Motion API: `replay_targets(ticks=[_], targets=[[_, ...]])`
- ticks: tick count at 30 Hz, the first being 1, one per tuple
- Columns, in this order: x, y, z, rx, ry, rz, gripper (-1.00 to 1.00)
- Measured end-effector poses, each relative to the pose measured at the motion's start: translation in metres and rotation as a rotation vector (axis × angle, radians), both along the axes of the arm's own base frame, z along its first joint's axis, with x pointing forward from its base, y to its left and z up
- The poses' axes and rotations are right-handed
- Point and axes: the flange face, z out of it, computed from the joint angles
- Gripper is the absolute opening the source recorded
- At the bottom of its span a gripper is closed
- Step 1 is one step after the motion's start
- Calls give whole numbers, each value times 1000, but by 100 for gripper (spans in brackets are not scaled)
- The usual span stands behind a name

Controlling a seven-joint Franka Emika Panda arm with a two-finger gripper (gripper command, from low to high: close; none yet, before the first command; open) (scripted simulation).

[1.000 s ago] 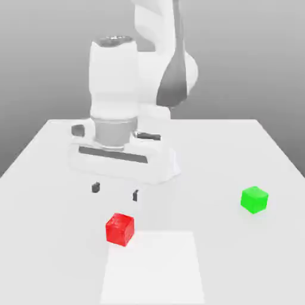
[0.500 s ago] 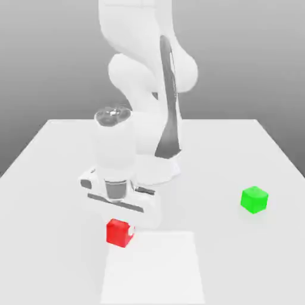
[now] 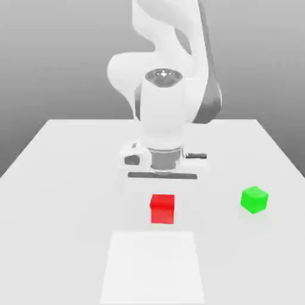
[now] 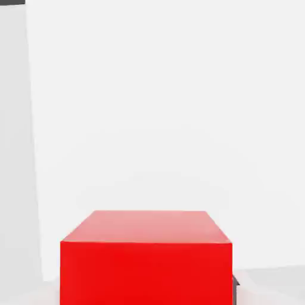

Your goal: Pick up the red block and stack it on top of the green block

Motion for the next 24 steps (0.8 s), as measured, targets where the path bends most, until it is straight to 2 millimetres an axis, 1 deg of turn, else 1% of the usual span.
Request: replay_targets(ticks=[3, 6, 9, 13, 14, 15, 19, 22, 23, 24], targets=[[-16, 53, 5, 0, -1, 193, -100], [-41, 103, 10, 0, -1, 385, -100], [-74, 149, 15, -2, -1, 578, -100], [-129, 199, 19, -6, 1, 835, -100], [-136, 205, 17, -9, 0, 867, -100], [-139, 208, 12, -11, -1, 882, -100], [-140, 212, -16, -16, -4, 896, -100], [-140, 209, -41, -12, -2, 890, -100], [-140, 208, -45, -11, -1, 889, 100], [-141, 208, -45, -11, -1, 889, 100]])
